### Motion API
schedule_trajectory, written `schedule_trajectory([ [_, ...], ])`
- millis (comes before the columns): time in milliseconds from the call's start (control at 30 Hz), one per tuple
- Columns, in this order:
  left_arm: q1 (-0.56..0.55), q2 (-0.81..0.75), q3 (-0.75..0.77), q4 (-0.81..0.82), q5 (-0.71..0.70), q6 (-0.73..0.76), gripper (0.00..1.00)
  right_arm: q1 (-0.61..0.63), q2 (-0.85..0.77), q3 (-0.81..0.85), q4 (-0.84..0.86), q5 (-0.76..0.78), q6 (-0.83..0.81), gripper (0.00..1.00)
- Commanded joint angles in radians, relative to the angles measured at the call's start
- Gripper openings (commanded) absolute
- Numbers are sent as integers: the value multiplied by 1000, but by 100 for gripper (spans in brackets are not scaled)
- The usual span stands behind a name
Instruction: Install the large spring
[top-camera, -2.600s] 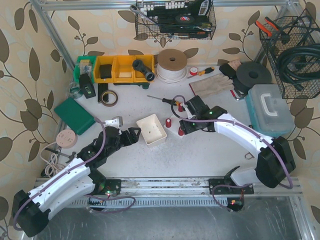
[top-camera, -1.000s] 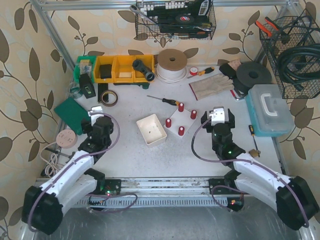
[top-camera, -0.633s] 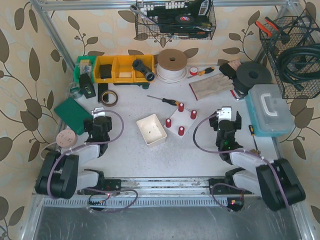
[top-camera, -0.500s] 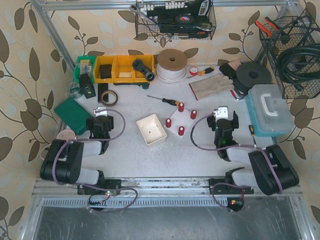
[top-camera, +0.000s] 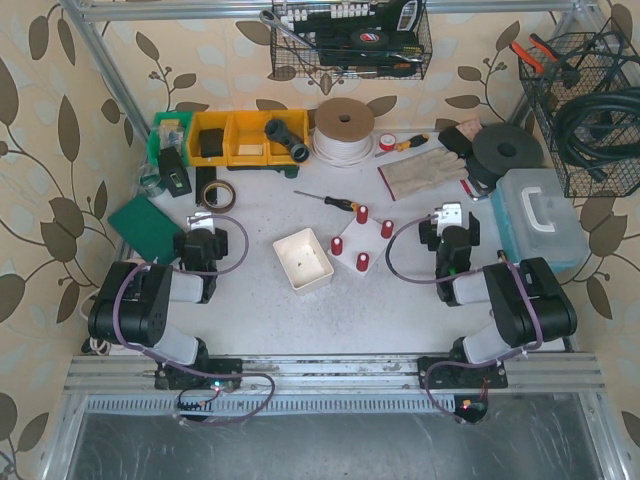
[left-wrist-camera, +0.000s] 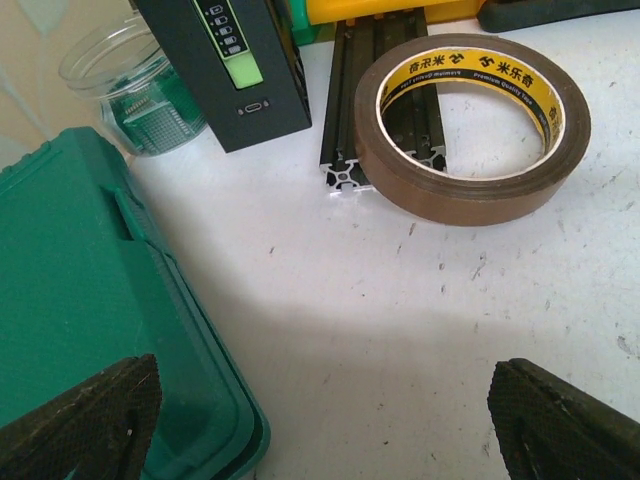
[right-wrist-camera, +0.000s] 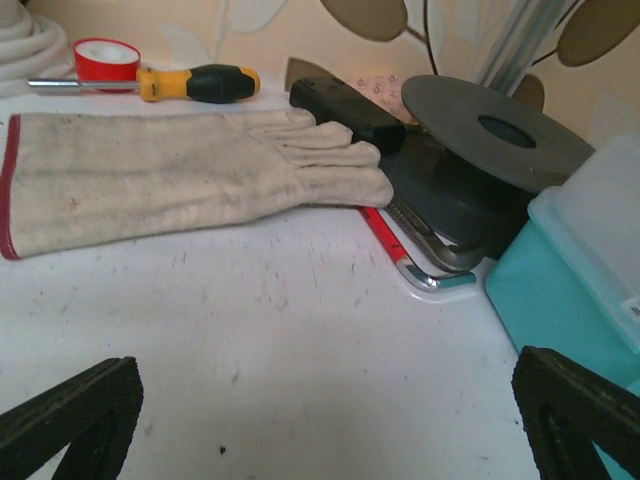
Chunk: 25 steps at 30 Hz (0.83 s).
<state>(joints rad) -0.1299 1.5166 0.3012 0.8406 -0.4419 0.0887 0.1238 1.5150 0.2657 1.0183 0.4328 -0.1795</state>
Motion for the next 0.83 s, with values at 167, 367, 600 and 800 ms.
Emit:
schedule_trajectory([
  [167,9,-14,24,39,19,-7,91,-13,-12,45,-63,-80,43,100],
  [367,10,-11,29,30,21,-8,92,-14,-9,47,-62,-81,38,100],
  [600,10,-4,35,28,23,-7,92,-14,-7,48,-61,-80,37,100],
  [800,10,-14,23,38,20,-6,92,-13,-9,46,-60,-79,37,100],
])
